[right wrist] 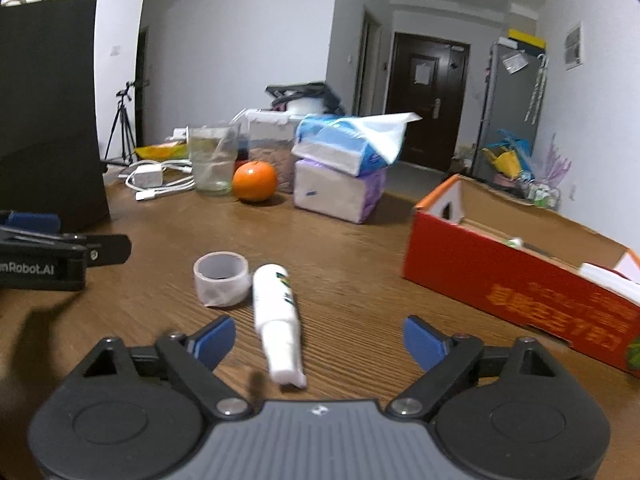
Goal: Organize rigid objects
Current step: 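Lower the right tool onto the white tube and close on it, then grasp the clear tape roll with the left tool while the right tool holds the tube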
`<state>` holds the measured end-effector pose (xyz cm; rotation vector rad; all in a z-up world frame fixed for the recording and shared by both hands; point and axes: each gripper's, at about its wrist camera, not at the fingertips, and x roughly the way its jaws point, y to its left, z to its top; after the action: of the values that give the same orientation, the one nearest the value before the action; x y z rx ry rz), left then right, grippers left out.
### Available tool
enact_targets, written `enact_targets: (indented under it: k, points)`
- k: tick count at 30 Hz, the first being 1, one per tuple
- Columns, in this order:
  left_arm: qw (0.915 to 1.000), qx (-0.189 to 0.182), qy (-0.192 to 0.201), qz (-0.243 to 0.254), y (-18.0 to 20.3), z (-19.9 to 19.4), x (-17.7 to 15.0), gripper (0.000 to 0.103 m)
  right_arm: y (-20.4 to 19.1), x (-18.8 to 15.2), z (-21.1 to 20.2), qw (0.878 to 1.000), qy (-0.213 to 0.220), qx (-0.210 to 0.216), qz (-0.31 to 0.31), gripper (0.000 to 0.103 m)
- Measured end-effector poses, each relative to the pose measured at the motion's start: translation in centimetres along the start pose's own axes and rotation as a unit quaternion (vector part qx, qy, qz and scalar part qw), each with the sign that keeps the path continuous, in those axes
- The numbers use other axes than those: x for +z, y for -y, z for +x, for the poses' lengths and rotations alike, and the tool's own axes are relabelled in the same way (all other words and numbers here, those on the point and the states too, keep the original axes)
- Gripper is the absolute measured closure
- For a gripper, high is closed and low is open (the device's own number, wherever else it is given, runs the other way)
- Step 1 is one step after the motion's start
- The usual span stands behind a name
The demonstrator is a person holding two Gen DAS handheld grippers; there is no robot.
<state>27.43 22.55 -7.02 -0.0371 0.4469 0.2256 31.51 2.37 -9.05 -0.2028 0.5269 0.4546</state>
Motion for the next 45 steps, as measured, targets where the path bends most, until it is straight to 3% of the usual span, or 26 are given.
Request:
enact_targets:
  k: [4,8,10,11,12,16,29,45]
  points:
    - [1.0000,0.004,0.000,-0.004,-0.7,0.8,0.2,0.000,-1.1,0.8,2.4,1.000,-0.026,0.002,-0.009,0.027]
    - [0.9999,0.004,-0.002,-0.009,-1.2,1.1,0.3,0.000,-1.5,1.3,4.4,0.999,-0.049,-0.001,-0.004,0.047]
    - [0.9999,0.002,-0.005,-0.011,-1.3,1.2,0.2,0.000,-1.4,1.5,4.9,0.999,-0.049,0.009,0.007,0.050]
    - [0.9999,0.000,-0.006,-0.011,-1.3,1.2,0.2,0.000,-1.5,1.6,5.1,0.999,-0.048,0.011,0.007,0.058]
    - [0.9999,-0.001,-0.007,-0.010,-1.2,1.3,0.2,0.000,-1.6,1.6,5.3,0.999,-0.047,0.013,0.008,0.076]
    - [0.9999,-0.003,-0.013,-0.007,-1.1,1.5,0.0,0.000,-1.8,1.6,5.2,0.999,-0.043,0.021,0.006,0.076]
    - [0.9990,0.004,-0.027,-0.035,0.1,1.8,0.0,0.000,0.7,1.6,1.3,0.999,0.030,0.000,0.024,0.076]
    - [0.9988,-0.018,-0.043,-0.014,7.9,3.4,0.1,0.000,8.8,-0.2,-1.8,0.995,0.049,-0.040,0.074,0.076]
